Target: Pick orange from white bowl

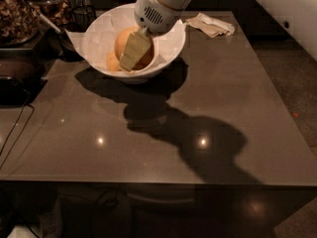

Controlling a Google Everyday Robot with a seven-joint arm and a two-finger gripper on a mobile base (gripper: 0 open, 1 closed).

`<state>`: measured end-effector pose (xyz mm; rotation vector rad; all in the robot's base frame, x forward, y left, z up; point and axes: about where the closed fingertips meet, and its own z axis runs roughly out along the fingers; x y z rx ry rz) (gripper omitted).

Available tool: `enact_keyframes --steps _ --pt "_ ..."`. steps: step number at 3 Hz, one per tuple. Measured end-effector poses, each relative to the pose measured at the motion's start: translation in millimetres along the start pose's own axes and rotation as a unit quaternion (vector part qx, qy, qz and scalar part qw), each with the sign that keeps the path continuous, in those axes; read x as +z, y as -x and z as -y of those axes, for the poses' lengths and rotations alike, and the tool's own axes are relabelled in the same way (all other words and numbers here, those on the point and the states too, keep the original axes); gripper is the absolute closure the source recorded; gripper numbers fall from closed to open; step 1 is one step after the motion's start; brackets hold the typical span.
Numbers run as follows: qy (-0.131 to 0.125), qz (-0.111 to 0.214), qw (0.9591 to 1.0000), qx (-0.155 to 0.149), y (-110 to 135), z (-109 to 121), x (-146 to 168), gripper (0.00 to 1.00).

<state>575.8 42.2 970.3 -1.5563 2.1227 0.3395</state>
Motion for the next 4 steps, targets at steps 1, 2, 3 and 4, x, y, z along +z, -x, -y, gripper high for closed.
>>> enact_keyframes --steps 1,2,3,4 --pt "0.000 0.000 1.0000 -0.001 0.3 -2.3 -0.6 1.00" --pt "0.007 0.013 0.9998 0.011 -1.2 -21.3 -11.9 1.00" --pt "0.003 0.027 0.9988 0.039 -5.1 -66.6 -35.1 1.00" --pt "0.003 0.027 0.9989 0.039 -5.2 -66.8 -35.2 1.00"
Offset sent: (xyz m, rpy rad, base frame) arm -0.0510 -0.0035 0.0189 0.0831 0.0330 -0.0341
